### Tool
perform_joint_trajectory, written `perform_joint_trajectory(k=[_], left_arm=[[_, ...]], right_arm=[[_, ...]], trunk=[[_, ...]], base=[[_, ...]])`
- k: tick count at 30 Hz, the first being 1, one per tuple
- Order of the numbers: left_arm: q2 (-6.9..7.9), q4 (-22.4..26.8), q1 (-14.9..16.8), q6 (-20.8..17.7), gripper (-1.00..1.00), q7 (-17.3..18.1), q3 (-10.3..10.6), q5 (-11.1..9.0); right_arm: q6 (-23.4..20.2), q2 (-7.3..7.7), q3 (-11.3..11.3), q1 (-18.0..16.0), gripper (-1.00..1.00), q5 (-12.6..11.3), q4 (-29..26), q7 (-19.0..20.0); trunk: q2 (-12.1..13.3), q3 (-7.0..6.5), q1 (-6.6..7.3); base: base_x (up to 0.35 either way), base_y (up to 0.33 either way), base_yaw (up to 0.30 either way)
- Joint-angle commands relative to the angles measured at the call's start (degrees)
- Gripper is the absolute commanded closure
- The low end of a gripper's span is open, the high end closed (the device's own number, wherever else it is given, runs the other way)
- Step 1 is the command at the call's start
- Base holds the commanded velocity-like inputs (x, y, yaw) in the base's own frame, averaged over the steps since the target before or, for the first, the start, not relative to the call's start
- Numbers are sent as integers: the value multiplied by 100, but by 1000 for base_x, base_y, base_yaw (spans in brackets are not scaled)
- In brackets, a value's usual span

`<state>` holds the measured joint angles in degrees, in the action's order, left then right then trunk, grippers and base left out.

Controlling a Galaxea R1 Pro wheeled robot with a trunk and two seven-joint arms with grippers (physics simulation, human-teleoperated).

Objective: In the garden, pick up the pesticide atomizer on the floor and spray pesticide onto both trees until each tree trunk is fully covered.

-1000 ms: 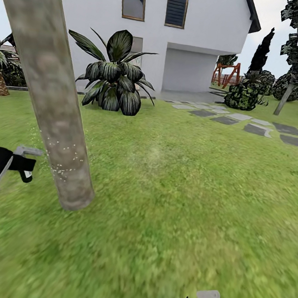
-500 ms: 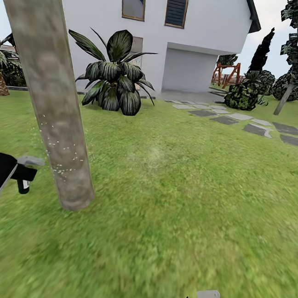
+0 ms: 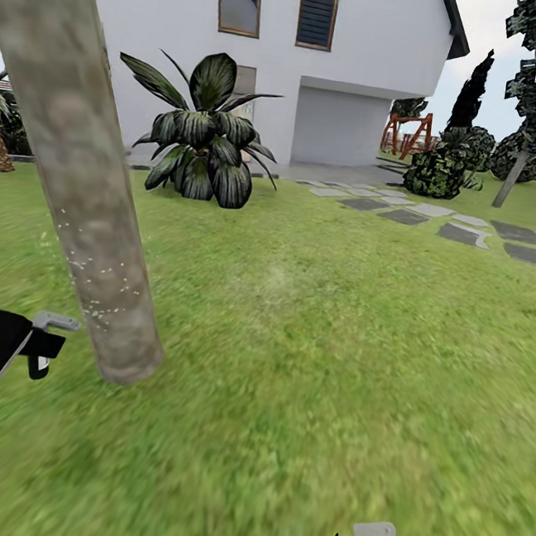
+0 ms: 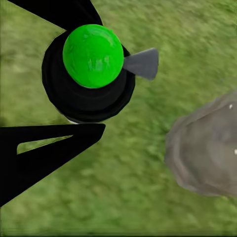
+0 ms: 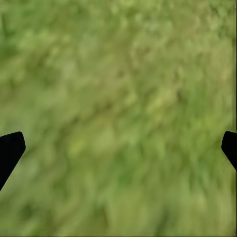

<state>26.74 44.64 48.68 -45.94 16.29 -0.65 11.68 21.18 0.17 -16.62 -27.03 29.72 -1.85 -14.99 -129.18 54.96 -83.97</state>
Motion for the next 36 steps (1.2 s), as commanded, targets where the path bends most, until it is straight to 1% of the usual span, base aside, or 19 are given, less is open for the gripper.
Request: perform_joint_trajectory(k=[1,6,12,28,36], left_arm=[[-1,-72,3,-14,100,50,-6,68],[1,-206,2,-12,100,28,-20,86],[-33,-385,2,-3,100,23,-24,95],[-37,-296,2,-10,100,5,-42,77],[-34,-272,2,-11,100,-28,-129,80]], right_arm=[[18,0,-43,-4,-100,60,9,-21],[18,-5,-43,-7,-100,60,9,-22],[18,-9,-43,-7,-100,52,8,-29],[18,0,-48,-4,-100,43,9,-30],[18,0,-45,-6,-100,51,9,-30]], trunk=[[-2,5,-1],[-2,5,-1],[-2,5,-1],[-2,5,-1],[-2,5,-1]], base=[[219,-163,0],[56,-40,21],[17,-36,205],[105,-245,6],[-25,-270,0]])
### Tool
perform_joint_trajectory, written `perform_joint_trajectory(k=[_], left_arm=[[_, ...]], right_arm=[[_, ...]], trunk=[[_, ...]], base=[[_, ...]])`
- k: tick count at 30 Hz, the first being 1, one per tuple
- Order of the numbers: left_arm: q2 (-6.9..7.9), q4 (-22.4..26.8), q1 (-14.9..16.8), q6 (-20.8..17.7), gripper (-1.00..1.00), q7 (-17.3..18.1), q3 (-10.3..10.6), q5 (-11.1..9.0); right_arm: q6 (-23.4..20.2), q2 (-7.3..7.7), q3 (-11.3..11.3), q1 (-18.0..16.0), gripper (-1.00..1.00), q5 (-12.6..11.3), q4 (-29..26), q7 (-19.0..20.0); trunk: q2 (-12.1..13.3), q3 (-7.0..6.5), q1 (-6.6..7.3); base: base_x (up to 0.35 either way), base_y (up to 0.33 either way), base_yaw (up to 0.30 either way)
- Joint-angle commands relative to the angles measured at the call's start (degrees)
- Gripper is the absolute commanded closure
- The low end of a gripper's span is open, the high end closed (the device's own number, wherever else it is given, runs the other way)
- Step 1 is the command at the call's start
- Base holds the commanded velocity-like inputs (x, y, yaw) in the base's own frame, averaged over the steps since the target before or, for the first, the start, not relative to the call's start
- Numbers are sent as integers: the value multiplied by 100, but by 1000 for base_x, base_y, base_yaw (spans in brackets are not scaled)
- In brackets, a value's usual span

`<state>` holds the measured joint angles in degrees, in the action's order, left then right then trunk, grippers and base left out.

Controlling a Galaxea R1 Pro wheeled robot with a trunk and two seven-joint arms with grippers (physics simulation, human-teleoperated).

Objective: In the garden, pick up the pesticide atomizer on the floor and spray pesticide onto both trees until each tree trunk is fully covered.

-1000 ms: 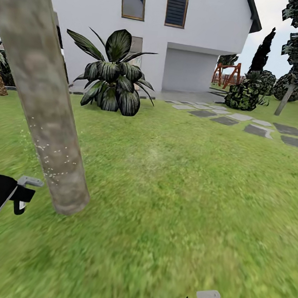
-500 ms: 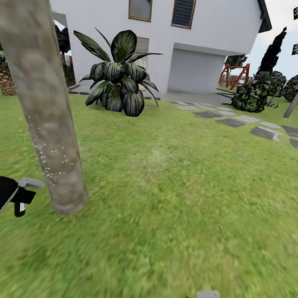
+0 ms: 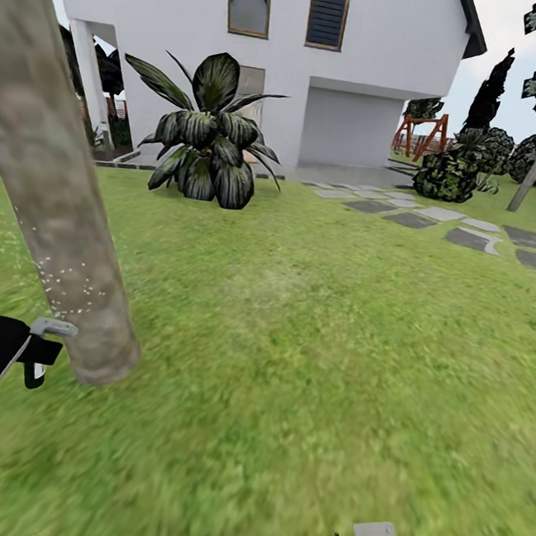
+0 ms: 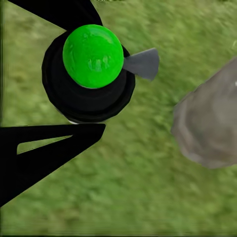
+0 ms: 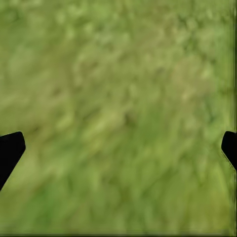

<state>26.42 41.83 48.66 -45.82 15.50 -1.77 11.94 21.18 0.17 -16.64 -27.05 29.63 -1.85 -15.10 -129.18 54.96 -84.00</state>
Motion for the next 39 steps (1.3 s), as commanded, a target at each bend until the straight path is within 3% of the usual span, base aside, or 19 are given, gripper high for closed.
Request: perform_joint_trajectory(k=[1,5,9,22,39], left_arm=[[-2,9,3,-23,100,-11,-75,54],[-3,10,10,-24,100,-243,-289,46],[-5,10,12,-24,100,-286,-342,52],[-5,10,7,-24,100,-565,-351,19],[-5,-98,3,-24,100,-574,-350,45]], right_arm=[[18,0,-44,-3,-100,60,9,-20],[18,0,-42,-4,-100,54,9,-20],[24,0,-41,-4,-100,52,9,-20],[27,0,-41,-4,-100,52,9,-20],[18,0,-41,-4,-100,59,9,-20]], trunk=[[-2,5,2],[-2,5,2],[-2,5,2],[-2,5,2],[-2,5,2]], base=[[-52,-272,0],[-18,-272,0],[85,-256,50],[170,-201,248],[-11,-273,8]])
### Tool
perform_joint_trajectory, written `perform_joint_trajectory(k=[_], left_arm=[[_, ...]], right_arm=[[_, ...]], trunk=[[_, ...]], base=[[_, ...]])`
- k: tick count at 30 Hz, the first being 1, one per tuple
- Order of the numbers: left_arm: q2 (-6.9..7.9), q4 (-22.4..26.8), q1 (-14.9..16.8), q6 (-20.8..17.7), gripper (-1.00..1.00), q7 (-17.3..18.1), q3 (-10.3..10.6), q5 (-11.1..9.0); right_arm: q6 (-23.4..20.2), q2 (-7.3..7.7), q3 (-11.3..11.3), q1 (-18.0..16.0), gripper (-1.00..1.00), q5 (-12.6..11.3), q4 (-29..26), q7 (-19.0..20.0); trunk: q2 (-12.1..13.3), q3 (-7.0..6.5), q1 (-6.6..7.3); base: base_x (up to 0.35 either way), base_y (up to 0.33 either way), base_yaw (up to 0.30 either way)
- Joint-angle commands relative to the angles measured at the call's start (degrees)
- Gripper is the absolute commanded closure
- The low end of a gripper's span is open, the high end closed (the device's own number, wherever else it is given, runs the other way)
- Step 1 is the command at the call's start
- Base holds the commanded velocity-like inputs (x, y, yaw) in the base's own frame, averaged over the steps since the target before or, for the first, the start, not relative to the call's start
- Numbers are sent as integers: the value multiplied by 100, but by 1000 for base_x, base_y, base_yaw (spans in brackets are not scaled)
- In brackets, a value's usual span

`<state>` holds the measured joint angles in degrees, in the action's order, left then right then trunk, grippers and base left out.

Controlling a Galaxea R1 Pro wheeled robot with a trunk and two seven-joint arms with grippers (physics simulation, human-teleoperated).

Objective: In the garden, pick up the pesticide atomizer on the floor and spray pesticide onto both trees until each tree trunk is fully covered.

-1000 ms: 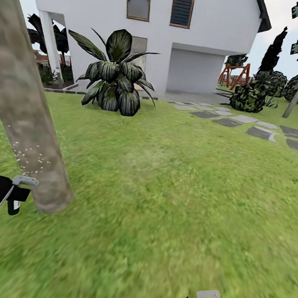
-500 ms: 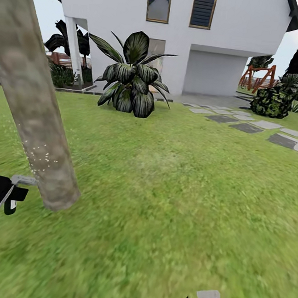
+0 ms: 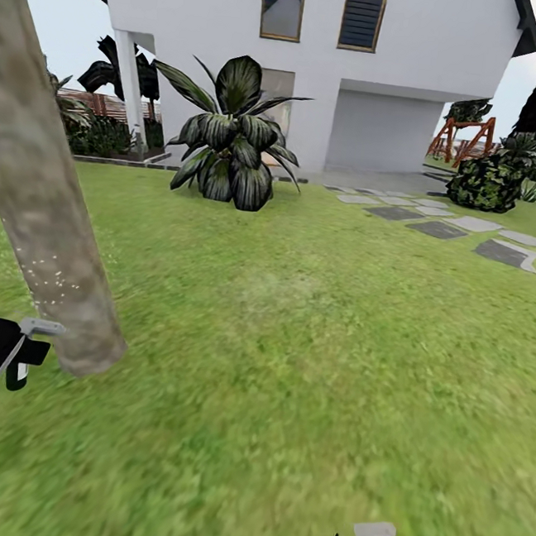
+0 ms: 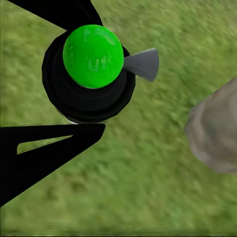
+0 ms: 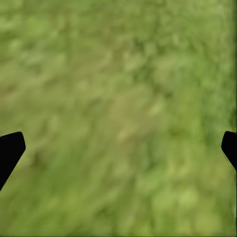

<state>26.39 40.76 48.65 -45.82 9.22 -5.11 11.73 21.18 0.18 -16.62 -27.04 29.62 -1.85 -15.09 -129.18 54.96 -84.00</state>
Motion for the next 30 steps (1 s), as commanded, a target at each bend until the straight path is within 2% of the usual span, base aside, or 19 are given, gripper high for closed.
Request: perform_joint_trajectory(k=[1,11,24,30], left_arm=[[-2,7,4,-23,100,54,-15,67],[-2,-77,4,-5,100,54,-8,93],[-2,-77,4,8,100,54,-5,95],[-2,-77,4,8,100,54,1,100]], right_arm=[[18,0,-43,-4,-100,61,9,-20],[18,-5,-43,-4,-100,62,9,-20],[18,-8,-43,-5,-100,62,9,-20],[18,-7,-43,-4,-100,62,9,-20]], trunk=[[-2,5,1],[-2,5,1],[-2,5,1],[-2,5,1]], base=[[0,-273,0],[0,-273,17],[0,-273,256],[125,-254,197]])
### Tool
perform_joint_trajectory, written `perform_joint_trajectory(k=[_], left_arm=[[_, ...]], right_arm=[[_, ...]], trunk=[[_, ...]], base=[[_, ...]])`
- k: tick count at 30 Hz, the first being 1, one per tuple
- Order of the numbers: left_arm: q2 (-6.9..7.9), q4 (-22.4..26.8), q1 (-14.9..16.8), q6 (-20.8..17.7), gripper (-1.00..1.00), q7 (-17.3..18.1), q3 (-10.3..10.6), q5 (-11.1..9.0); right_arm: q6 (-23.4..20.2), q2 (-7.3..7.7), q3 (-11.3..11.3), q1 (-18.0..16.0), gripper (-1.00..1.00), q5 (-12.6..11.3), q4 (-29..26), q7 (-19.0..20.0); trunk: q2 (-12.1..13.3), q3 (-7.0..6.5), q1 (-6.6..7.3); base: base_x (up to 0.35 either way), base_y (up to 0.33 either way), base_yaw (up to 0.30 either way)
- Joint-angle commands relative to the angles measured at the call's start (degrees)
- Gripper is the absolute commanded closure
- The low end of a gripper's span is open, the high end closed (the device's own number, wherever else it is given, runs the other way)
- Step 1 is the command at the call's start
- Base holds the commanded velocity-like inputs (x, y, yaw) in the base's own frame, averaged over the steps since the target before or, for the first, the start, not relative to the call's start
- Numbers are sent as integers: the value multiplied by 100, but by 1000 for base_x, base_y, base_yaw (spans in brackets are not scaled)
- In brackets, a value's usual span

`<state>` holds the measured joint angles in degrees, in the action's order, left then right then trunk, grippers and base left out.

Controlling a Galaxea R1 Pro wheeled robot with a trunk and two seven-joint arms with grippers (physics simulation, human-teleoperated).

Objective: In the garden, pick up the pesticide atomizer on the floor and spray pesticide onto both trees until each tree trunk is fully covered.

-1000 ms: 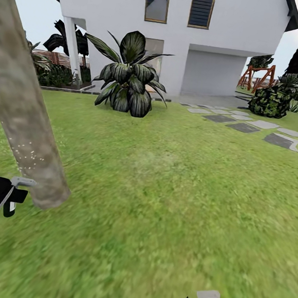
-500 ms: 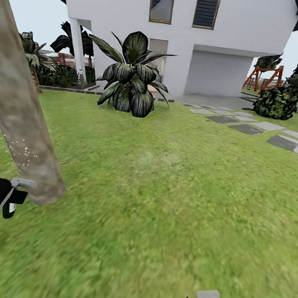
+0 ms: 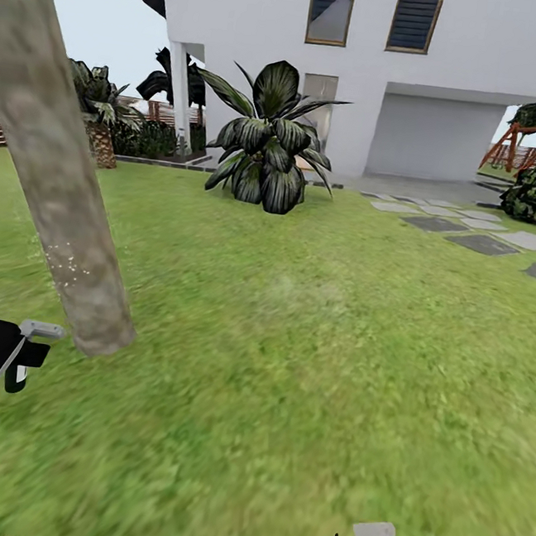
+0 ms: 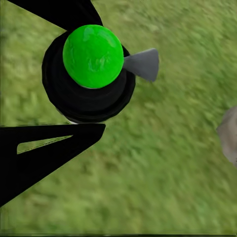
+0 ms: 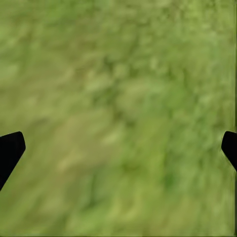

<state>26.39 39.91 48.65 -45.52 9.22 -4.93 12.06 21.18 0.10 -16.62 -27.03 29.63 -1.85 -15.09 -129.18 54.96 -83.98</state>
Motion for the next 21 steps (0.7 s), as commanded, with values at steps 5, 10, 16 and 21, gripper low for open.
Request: perform_joint_trajectory(k=[5,10,16,21], left_arm=[[-3,7,4,-25,100,47,-17,69],[-3,-35,4,-19,100,45,-17,68],[-148,-1883,4,1651,100,-481,-34,-485],[-445,-2199,4,1800,100,-1402,-34,-566]], right_arm=[[18,1,-43,-5,-100,60,9,-21],[18,-1,-43,-4,-100,66,9,-21],[25,-8,-41,-6,-100,72,9,-21],[27,-10,-42,-8,-100,72,14,-21]], trunk=[[-2,5,-1],[-2,5,-1],[-2,5,-1],[-2,5,-1]], base=[[229,-199,14],[255,-177,1],[271,-170,175],[272,-170,144]])
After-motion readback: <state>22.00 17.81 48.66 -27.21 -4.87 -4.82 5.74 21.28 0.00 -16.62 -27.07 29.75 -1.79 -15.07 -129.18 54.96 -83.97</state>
